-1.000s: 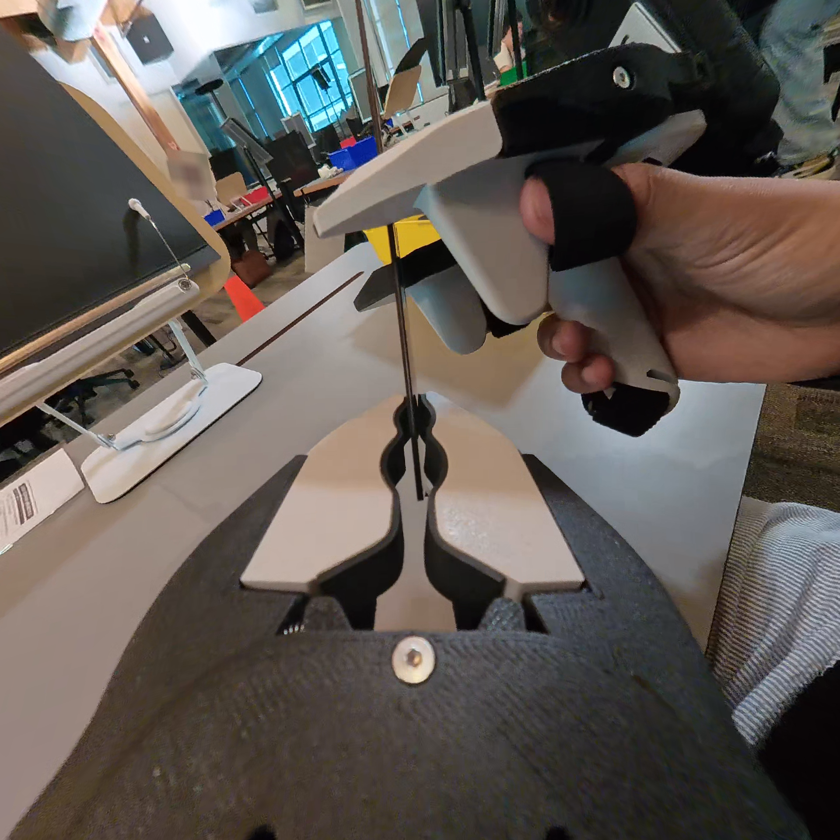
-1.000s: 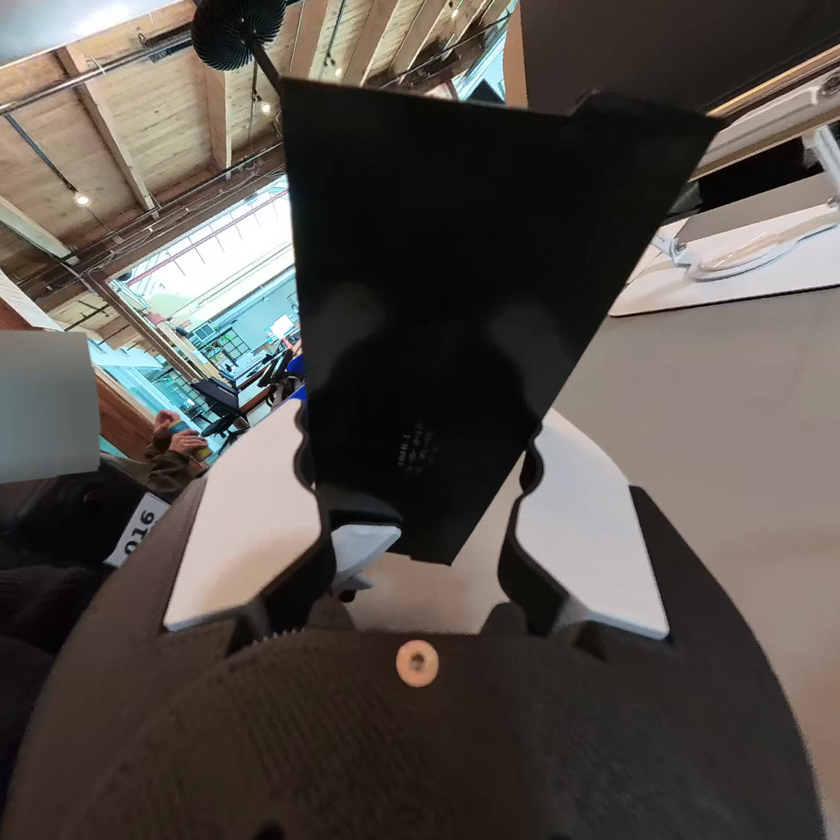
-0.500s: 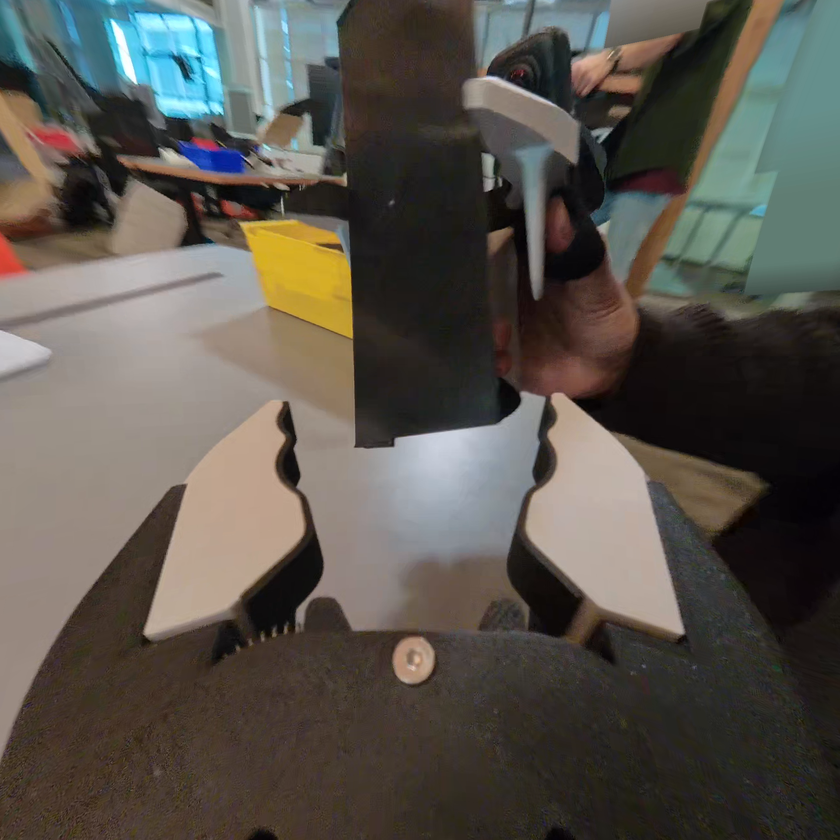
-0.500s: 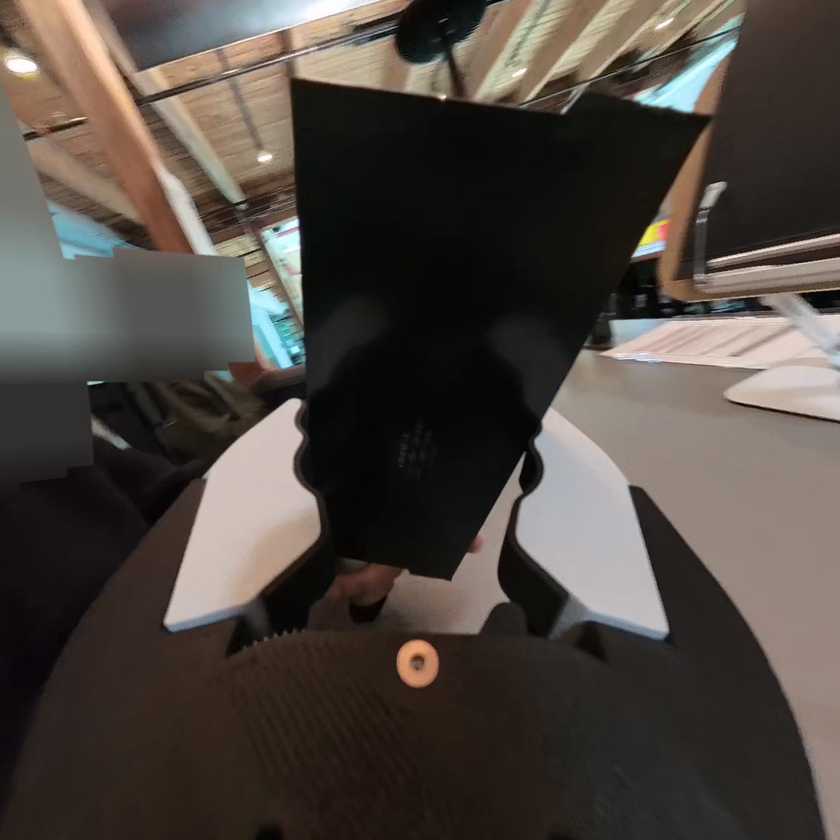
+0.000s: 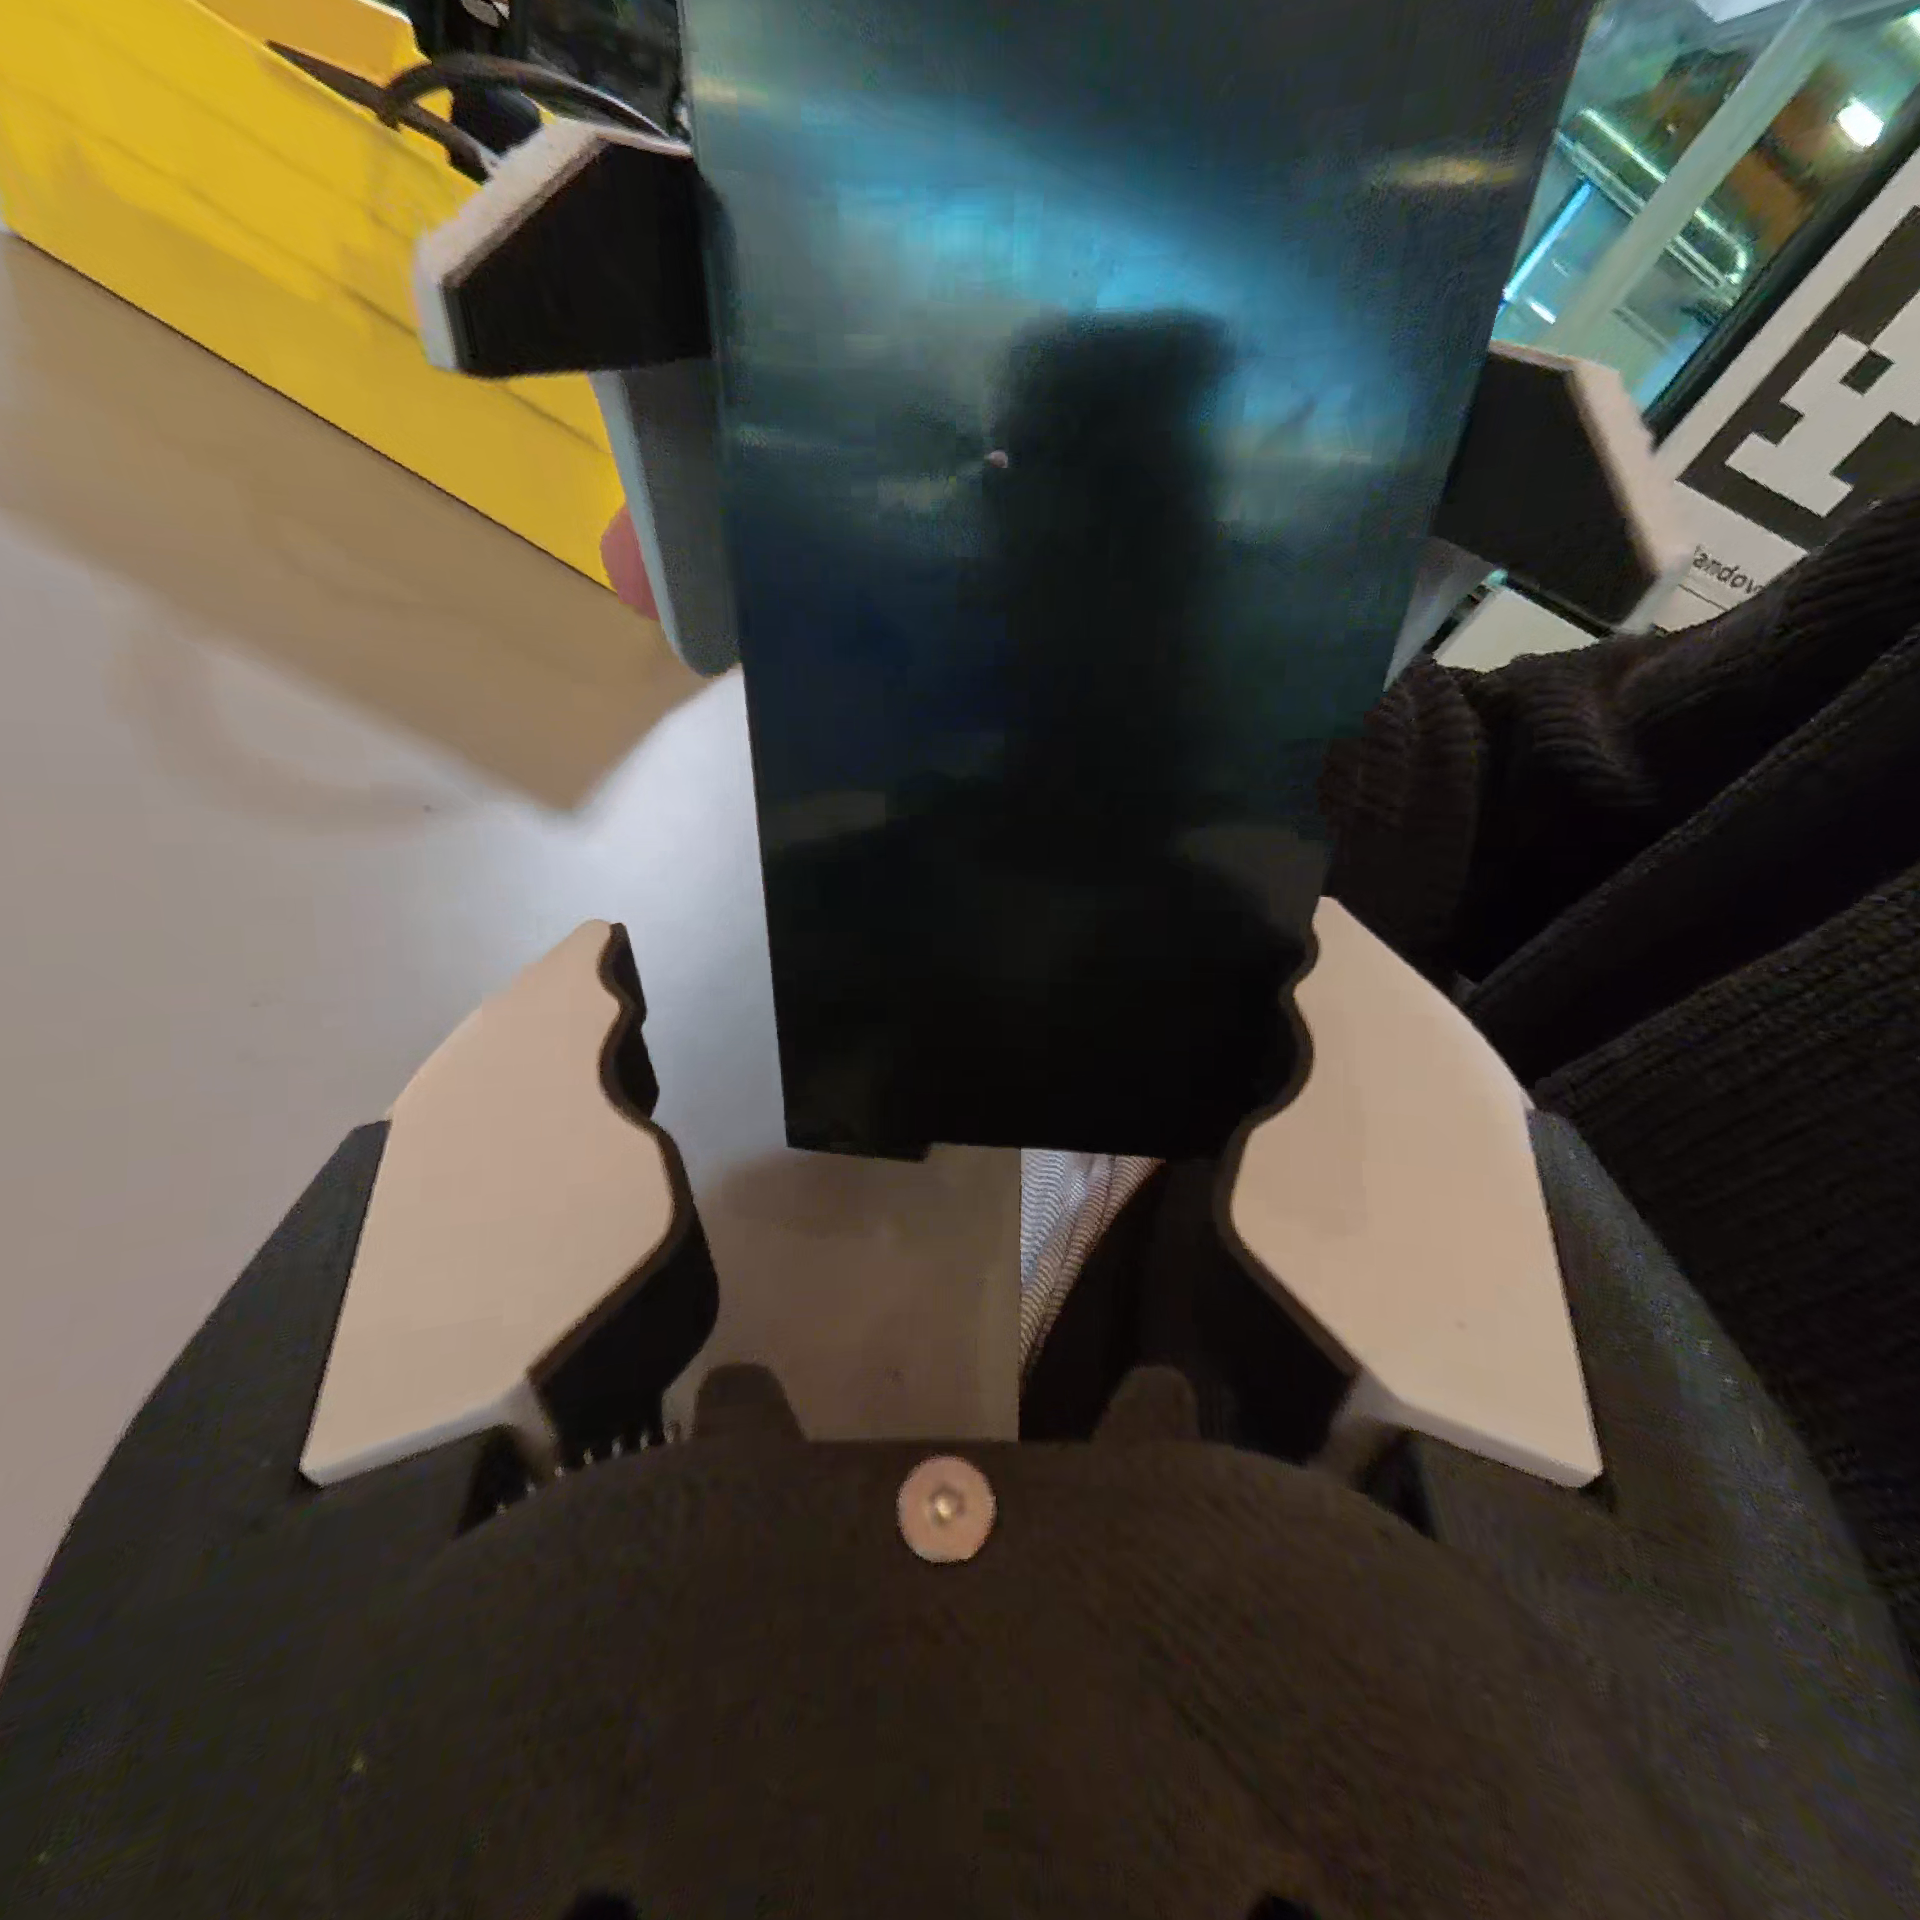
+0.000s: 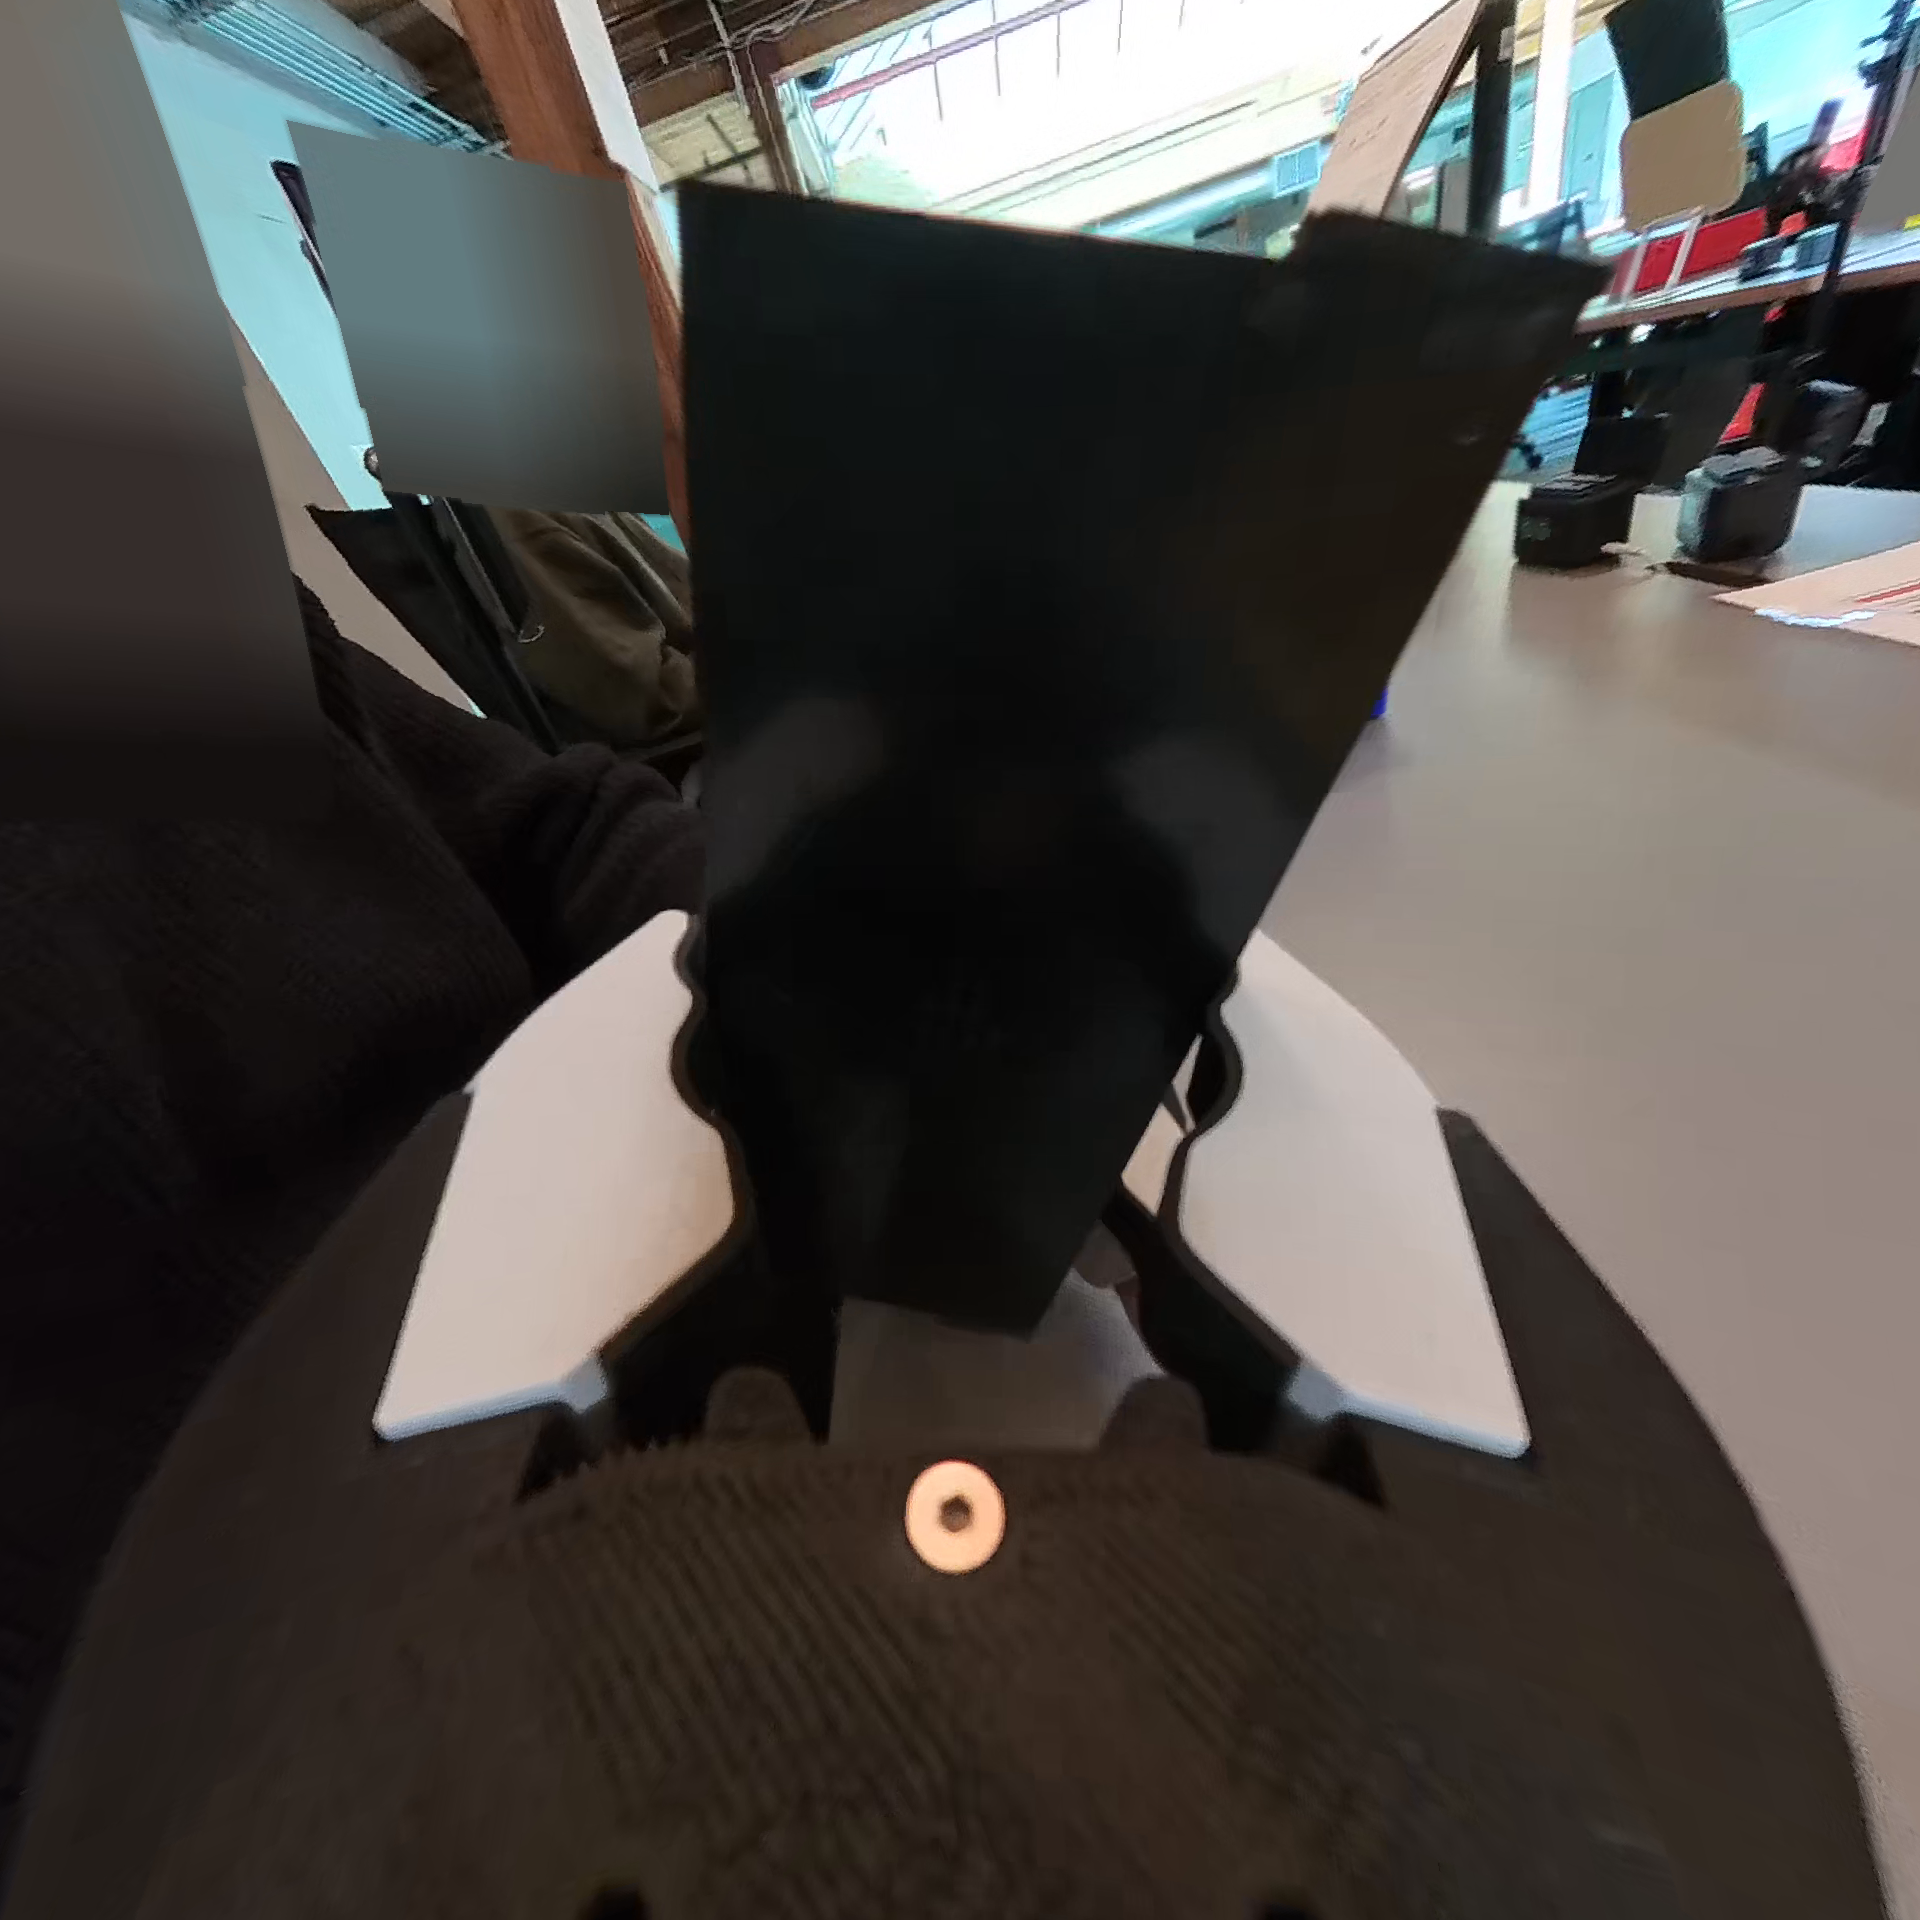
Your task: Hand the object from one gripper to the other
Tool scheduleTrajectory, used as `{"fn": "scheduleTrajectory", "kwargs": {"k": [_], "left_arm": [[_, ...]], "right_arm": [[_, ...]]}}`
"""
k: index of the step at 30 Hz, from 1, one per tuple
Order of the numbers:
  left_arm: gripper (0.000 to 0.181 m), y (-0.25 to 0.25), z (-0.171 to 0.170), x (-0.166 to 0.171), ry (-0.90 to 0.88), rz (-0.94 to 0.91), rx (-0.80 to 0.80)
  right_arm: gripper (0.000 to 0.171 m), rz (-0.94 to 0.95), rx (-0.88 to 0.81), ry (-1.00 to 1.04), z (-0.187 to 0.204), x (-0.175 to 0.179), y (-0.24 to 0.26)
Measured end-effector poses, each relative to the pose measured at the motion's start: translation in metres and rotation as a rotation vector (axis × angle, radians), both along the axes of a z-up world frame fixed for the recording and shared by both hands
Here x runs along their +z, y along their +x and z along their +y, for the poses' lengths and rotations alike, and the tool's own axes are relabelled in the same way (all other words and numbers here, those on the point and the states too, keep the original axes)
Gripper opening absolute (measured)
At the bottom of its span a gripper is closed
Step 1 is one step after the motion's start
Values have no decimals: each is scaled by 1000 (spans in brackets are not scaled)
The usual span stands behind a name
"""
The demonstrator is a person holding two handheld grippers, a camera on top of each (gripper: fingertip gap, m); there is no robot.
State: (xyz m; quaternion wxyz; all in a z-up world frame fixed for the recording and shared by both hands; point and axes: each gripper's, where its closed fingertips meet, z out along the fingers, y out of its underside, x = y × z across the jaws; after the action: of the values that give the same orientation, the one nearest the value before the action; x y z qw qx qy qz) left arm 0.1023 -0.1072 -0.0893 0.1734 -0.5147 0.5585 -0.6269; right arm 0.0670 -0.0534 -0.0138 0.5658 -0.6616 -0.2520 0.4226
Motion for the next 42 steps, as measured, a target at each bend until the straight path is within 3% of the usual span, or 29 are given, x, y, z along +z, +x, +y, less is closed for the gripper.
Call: {"fn": "scheduleTrajectory", "kwargs": {"k": [5, 8, 21, 24, 28, 31, 37, 42], "left_arm": [[109, -3, -13, 0, 1, -5, -65], [90, -6, -18, 3, 44, -44, -85], [90, -2, 9, 22, 0, -104, 46], [90, 0, 35, 20, 149, -88, 171], [89, -6, 93, 9, 584, -6, 396], [90, -16, 122, 5, 861, 57, 470], [89, -21, 134, -14, 1062, 174, 454], [90, -20, 132, -20, 1228, 209, 437]], "right_arm": [[92, -3, 24, -15, -2, -2, -8], [91, -2, 24, -8, -2, -1, -10], [94, 25, -130, 69, 8, 17, 18], [95, 26, -187, 66, 12, 22, 32], [89, 89, -263, 61, 12, 36, 56], [84, 184, -281, 48, 8, 52, 73], [72, 70, -245, -146, 2, 40, 75], [63, -83, -203, -357, 0, 0, 61]]}}
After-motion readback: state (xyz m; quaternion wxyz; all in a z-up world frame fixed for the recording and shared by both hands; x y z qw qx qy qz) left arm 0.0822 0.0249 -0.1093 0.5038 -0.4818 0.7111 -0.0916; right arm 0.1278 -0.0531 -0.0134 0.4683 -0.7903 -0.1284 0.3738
